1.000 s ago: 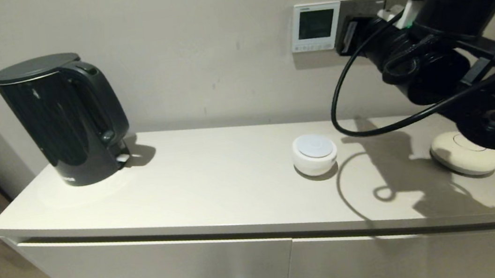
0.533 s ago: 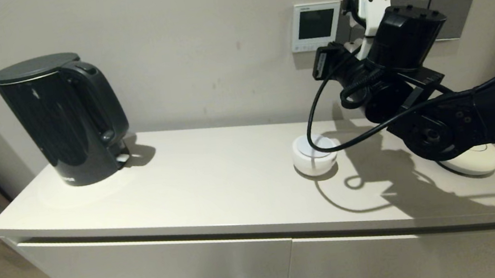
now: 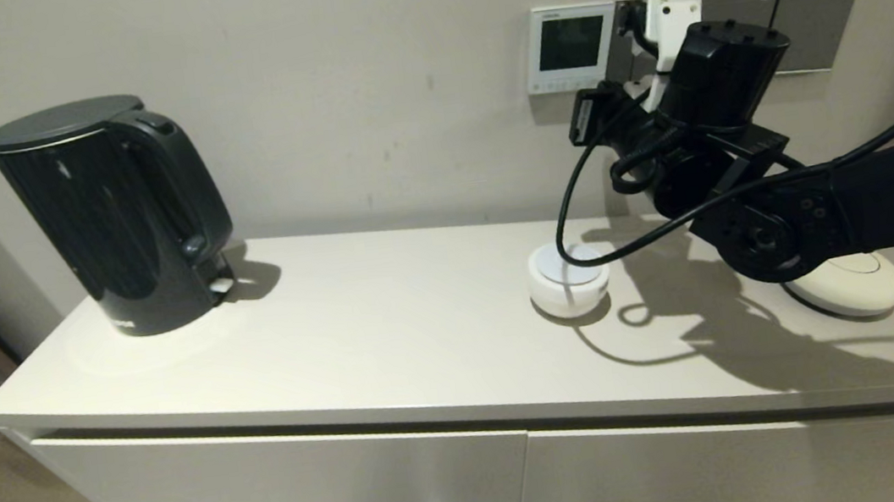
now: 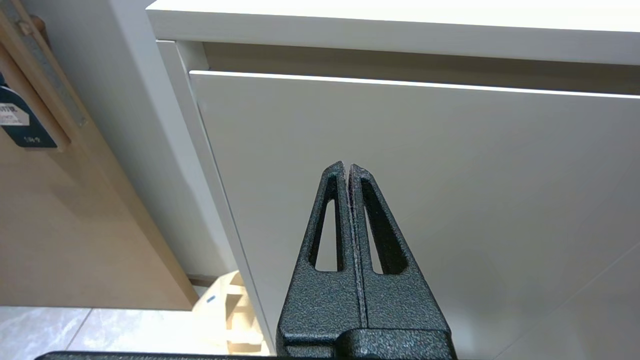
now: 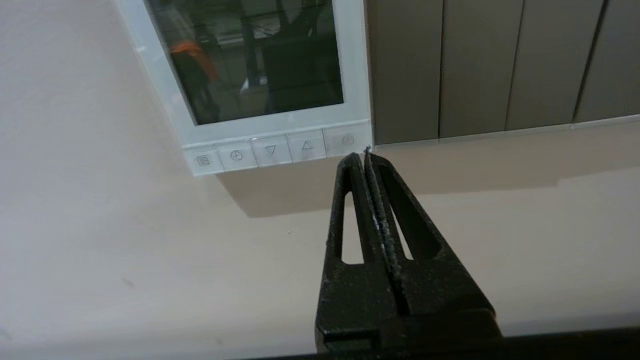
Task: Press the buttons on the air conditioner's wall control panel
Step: Turn on the central air conditioner
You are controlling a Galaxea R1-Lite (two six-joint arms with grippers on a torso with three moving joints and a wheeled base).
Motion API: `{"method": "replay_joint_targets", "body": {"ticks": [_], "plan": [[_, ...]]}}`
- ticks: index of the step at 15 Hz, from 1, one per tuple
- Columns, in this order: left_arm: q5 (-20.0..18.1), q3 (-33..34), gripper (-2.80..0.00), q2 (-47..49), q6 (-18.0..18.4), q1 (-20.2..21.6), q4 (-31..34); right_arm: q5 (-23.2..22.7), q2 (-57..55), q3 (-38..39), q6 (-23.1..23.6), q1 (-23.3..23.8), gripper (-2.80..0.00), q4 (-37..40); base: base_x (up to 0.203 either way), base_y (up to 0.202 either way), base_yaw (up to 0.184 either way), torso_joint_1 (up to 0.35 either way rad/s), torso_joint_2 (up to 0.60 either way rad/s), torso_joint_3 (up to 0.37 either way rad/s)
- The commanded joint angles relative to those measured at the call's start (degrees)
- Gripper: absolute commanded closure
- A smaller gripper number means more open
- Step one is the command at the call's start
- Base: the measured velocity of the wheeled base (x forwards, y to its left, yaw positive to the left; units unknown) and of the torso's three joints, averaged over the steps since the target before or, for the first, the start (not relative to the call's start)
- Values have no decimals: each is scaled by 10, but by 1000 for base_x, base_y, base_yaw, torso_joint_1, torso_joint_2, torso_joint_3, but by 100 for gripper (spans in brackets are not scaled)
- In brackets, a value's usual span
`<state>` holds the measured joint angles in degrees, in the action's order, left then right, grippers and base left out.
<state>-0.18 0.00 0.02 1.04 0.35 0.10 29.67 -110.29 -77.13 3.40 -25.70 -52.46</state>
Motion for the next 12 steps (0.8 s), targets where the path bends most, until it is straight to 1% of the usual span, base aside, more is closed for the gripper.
{"method": "replay_joint_targets", "body": {"ticks": [1,4,12], "plan": [[0,0,0,0,0,0,0,2,-4,-6,0,4,0,-3,0,0,0,0,0,0],[0,0,0,0,0,0,0,1,-12,-15,0,13,0,-3,0,0,0,0,0,0],[0,0,0,0,0,0,0,-2,-43,-43,0,13,0,-3,0,0,0,0,0,0]]}}
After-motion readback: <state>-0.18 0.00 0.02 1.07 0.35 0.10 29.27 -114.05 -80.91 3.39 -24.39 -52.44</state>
